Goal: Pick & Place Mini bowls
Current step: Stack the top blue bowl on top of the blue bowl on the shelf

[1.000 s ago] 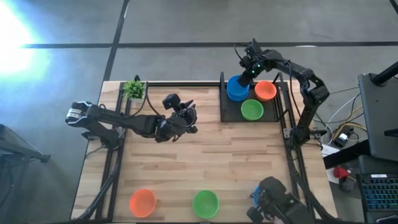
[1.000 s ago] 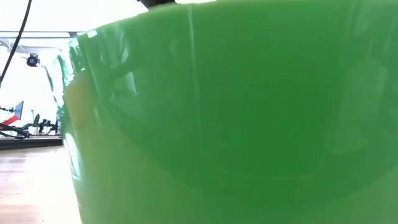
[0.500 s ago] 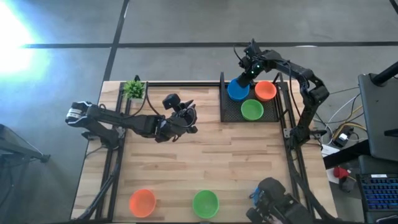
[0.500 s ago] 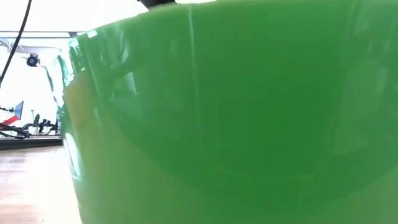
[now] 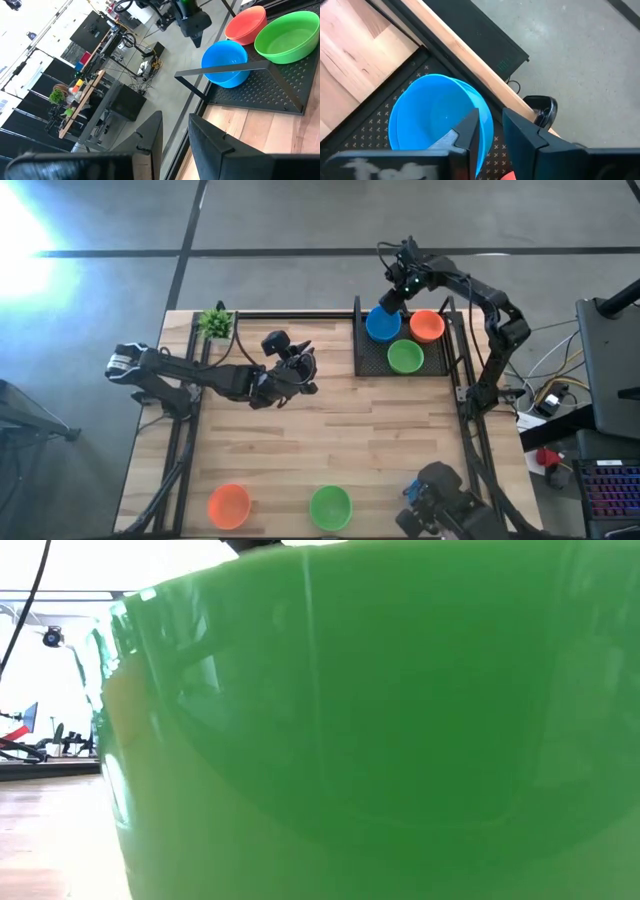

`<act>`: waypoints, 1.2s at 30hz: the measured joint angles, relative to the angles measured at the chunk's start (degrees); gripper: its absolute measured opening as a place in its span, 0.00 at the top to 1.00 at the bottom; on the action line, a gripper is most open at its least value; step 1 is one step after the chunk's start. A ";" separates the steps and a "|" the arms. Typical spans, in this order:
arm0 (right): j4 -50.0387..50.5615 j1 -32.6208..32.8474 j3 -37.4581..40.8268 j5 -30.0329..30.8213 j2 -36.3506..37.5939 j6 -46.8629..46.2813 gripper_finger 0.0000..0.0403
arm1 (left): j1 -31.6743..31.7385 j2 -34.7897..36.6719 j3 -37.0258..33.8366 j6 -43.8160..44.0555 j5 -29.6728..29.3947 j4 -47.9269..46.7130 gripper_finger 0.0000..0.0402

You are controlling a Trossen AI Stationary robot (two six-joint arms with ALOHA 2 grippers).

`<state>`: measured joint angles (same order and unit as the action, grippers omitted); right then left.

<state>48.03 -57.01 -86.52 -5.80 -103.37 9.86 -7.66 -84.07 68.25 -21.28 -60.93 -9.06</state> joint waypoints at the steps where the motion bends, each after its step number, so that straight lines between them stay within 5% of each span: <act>1: 0.05 0.00 0.15 0.02 0.00 0.04 0.82 | 0.00 0.00 0.00 0.00 0.01 0.00 0.77; 8: 0.09 0.00 1.99 0.11 -0.02 0.46 0.97 | 0.00 0.00 0.00 -1.18 0.00 0.00 0.77; 29: -5.15 0.00 7.69 1.53 -0.13 -0.67 0.98 | 0.04 0.00 0.00 -1.25 0.00 0.00 0.77; 36: -4.84 0.01 6.66 6.90 0.79 -2.34 0.98 | 0.04 0.00 0.00 -1.27 0.00 0.00 0.77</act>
<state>43.19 -57.00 -79.86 1.09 -102.58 7.52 -7.62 -84.07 68.25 -22.55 -60.93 -9.06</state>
